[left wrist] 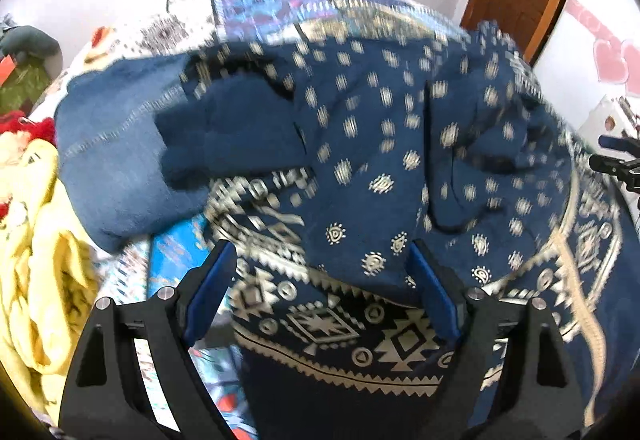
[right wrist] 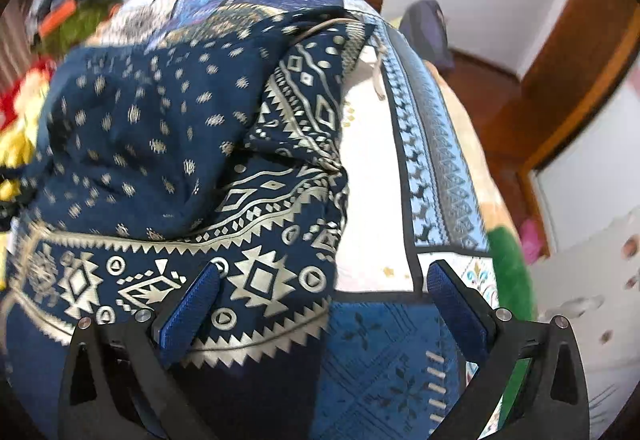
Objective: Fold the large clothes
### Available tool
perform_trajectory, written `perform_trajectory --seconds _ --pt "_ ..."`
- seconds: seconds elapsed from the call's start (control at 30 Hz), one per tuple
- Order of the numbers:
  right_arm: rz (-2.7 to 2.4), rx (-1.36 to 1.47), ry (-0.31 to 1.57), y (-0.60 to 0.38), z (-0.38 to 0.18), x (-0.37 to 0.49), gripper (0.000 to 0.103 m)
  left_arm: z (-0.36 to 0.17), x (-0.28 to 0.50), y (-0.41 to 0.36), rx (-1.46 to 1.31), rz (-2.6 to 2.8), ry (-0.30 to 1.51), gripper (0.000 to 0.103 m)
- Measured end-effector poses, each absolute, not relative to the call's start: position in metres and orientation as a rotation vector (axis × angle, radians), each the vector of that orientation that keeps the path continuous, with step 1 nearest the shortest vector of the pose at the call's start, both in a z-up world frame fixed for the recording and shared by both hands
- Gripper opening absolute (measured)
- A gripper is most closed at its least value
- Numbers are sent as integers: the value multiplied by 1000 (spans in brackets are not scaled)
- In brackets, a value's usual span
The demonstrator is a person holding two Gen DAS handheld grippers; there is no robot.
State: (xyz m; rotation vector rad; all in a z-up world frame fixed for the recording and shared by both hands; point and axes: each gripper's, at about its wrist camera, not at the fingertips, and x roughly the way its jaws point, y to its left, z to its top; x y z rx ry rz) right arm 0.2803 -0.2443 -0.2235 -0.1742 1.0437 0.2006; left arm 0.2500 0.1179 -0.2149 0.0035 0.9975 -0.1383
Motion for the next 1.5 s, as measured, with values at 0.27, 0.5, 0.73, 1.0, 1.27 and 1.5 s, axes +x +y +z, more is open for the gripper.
perform_trajectory --seconds 0.27,0.5,0.73,1.0,1.27,1.5 --pt "271 -22 985 -242 -195 324 103 -192 292 176 -45 2 950 87" --pt "286 30 1021 -224 -212 378 103 -231 352 230 -222 15 1036 87" --pt "295 156 1124 -228 -252 430 103 -274 396 243 -414 -92 1096 78" --pt "380 186 1089 -205 -257 464 73 -266 422 218 -341 -74 1038 29" --pt "437 116 988 -170 -215 485 20 -209 412 229 -310 -17 900 17" --pt "466 23 866 -114 -170 524 19 -147 432 244 -246 43 766 17"
